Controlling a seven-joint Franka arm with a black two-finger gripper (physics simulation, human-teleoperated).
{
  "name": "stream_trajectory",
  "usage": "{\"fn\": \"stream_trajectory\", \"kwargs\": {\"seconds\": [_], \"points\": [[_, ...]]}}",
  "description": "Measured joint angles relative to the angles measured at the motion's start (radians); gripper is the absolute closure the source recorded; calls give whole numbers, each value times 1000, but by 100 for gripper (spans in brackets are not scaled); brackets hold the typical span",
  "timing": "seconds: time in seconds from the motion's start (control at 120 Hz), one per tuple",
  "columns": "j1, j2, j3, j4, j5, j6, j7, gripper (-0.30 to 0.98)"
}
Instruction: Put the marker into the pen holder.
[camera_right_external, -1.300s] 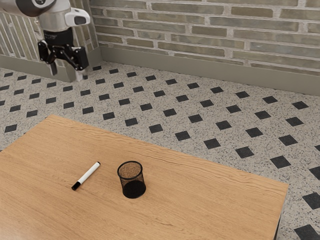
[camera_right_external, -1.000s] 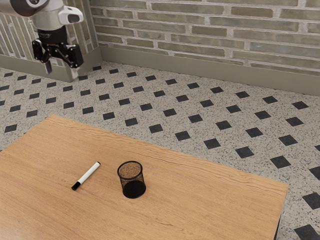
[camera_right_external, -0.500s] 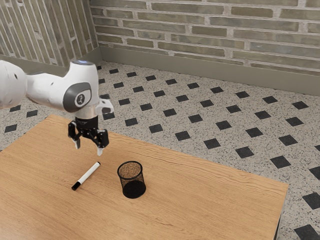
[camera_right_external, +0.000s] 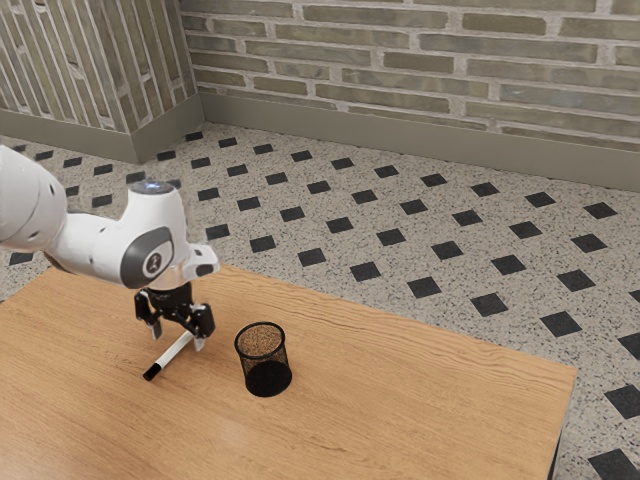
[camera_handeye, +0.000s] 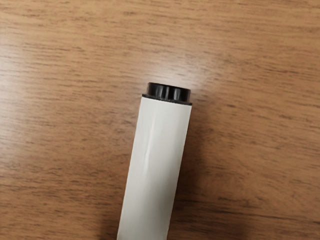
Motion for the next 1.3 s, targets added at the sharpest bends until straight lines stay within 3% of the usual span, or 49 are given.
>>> {"fn": "stream_trajectory", "kwargs": {"seconds": [0.4,0.933,1.3], "points": [[21,12,0,-3,-3,69,29,3],[30,61,-9,54,-2,82,64,34],[24,62,-9,54,-67,83,69,65]]}}
